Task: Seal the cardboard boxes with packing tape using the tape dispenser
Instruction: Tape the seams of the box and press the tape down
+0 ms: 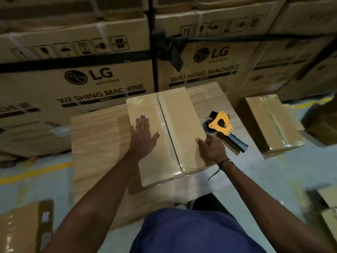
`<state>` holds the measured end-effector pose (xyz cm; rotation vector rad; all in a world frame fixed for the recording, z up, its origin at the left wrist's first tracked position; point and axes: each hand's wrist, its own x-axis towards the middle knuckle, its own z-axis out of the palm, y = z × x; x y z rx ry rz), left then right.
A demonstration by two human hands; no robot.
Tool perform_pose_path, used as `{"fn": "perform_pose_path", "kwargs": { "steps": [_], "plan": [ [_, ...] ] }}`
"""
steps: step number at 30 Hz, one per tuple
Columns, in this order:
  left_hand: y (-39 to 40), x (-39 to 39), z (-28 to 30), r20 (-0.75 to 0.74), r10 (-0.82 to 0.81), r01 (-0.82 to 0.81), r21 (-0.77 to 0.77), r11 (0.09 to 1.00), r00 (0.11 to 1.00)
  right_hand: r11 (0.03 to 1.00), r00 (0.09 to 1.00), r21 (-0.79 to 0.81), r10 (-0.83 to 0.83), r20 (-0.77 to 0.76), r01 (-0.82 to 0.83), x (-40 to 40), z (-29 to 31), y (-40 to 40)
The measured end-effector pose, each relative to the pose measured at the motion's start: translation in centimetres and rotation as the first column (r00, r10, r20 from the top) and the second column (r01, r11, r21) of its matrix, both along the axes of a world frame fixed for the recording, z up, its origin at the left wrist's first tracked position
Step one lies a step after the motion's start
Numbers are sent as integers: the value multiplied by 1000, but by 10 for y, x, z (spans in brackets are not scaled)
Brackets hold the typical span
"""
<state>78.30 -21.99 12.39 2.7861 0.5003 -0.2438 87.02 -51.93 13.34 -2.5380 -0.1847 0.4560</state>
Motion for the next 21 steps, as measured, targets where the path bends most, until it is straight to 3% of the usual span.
{"fn": "perform_pose_path", "kwargs": {
  "steps": [3,6,10,14,18,21],
  "plan": [
    [-11,10,2,15,62,-62,-51,997,998,991,999,135,10,-50,-4,15,4,-19],
    [-32,14,15,101,170,-149,-188,971,980,978,992,194,-92,88,74,37,0,-49],
    [-76,11,30,338,257,-132,-351,927,905,982,982,-31,-187,-11,187,81,-18,-109],
    [-116,11,30,283,384,-195,-520,832,879,970,977,-241,-85,-197,35,116,-47,-142],
    [-138,5,18,271,410,-231,-510,828,871,966,962,-252,-11,-274,-60,127,-78,-144],
    [-145,4,15,310,373,-235,-401,885,875,961,960,-257,24,-277,-98,133,-96,-136]
  ]
}}
